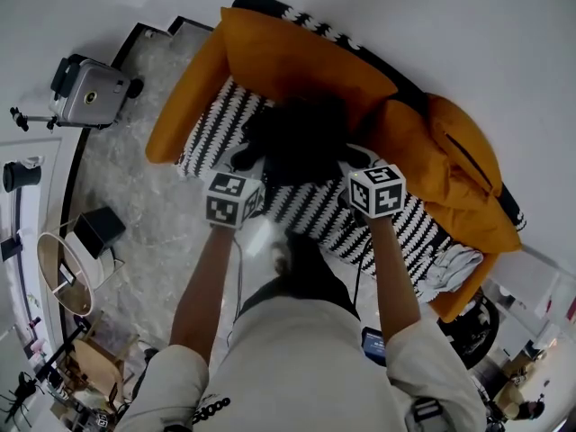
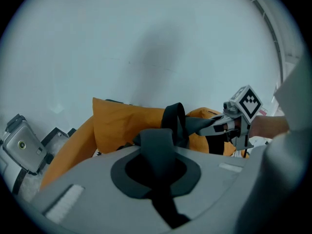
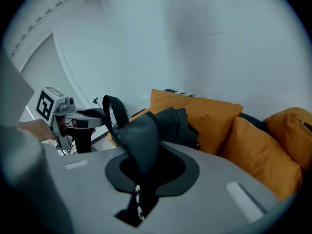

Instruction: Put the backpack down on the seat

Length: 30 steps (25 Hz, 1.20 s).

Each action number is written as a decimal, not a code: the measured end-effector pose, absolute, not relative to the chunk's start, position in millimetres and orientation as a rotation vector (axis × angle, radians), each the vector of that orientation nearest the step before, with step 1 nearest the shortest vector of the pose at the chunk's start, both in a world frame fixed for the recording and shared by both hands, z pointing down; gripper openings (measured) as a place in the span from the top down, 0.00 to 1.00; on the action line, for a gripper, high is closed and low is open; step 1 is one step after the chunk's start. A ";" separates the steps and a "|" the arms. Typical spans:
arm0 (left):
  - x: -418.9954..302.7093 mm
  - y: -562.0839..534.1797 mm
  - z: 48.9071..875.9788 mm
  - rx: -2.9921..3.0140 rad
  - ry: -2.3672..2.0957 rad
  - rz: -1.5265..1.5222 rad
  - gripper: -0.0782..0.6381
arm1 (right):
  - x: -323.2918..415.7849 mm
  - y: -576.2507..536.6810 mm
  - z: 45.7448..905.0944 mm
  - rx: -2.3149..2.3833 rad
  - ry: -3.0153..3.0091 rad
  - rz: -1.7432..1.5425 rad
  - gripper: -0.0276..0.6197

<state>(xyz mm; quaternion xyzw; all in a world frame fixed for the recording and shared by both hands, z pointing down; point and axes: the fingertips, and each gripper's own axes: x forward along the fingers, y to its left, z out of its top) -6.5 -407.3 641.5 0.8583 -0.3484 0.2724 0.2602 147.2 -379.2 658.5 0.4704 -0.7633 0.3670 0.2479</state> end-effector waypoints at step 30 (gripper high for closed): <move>-51.7 -362.2 724.2 2.146 -1.085 0.862 0.86 | 120.0 -344.3 703.3 1.111 -2.047 0.980 0.81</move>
